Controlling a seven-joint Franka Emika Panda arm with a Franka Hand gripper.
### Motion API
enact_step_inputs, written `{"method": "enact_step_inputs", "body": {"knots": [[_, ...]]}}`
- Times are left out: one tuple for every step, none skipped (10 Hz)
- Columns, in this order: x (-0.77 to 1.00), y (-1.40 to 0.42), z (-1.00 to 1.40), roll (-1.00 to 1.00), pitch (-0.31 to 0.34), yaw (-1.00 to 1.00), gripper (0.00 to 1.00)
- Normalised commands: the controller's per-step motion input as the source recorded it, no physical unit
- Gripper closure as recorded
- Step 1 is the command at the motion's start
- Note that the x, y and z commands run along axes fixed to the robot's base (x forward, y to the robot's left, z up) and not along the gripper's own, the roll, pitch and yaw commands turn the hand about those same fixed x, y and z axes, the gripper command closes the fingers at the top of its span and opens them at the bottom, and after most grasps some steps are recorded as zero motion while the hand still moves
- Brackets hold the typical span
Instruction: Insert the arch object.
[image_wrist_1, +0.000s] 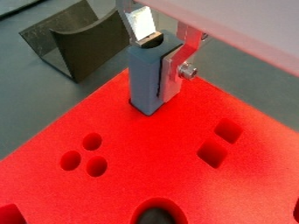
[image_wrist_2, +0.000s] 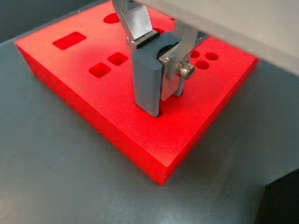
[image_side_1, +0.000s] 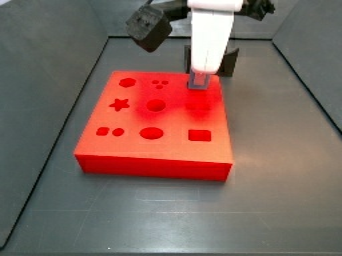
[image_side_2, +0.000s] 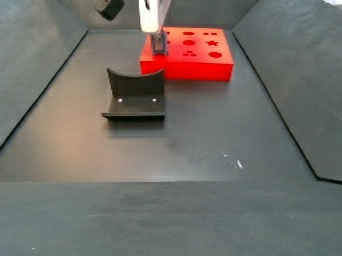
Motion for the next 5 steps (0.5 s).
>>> {"method": "enact_step_inputs", "body": {"knots": [[0.01, -0.04, -0.47, 0.12, -0.027, -0.01, 1.0], [0.0, -0.1, -0.46, 0.18, -0.043, 0.0, 1.0], [0.0, -0.03, -0.44, 0.11, -0.03, 0.0, 1.0], [0.0, 0.0, 0.0, 0.0, -0.013, 0.0, 1.0], [0.0, 0.0, 0.0, 0.0, 0.0, 0.0, 1.0]]}}
